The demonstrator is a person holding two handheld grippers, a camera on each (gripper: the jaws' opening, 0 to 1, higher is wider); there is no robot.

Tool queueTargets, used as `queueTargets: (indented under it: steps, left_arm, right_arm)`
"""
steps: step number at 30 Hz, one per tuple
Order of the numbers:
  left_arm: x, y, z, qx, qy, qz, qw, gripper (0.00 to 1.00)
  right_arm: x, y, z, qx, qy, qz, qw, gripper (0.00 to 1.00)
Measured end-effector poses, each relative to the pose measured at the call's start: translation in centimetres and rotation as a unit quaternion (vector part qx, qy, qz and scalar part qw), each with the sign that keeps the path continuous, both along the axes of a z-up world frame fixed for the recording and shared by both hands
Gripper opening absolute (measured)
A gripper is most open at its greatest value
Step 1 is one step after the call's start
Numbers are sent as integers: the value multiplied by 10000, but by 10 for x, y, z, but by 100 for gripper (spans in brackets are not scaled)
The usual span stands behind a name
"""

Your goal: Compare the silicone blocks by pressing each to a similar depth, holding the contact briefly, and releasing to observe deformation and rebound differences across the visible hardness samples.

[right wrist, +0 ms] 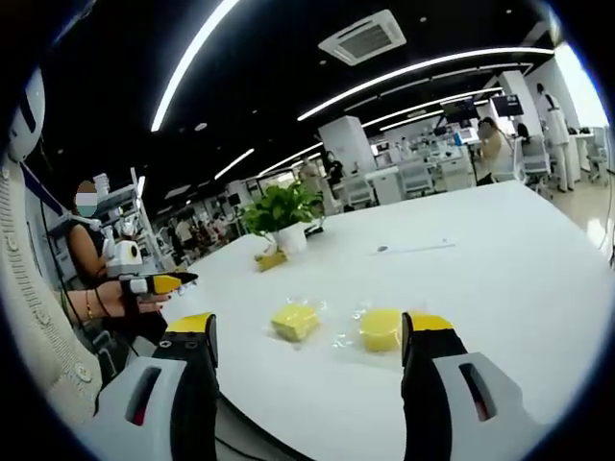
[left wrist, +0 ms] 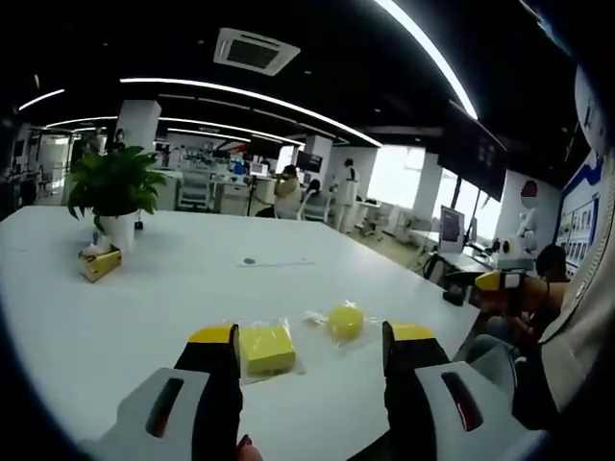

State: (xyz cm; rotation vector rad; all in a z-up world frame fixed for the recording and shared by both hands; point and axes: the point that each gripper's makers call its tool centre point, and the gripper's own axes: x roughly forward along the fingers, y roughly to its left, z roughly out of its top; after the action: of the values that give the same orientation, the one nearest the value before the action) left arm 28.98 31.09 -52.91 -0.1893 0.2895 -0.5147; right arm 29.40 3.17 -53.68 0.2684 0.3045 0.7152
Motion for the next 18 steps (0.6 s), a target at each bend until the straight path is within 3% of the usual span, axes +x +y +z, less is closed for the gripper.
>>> queueTargets:
  steps: [18]
  left_arm:
    - [2,-6,-3,-29,76,-105,9999,59]
  right_arm:
    - [0,0,-6,-104,59,42,9999,71]
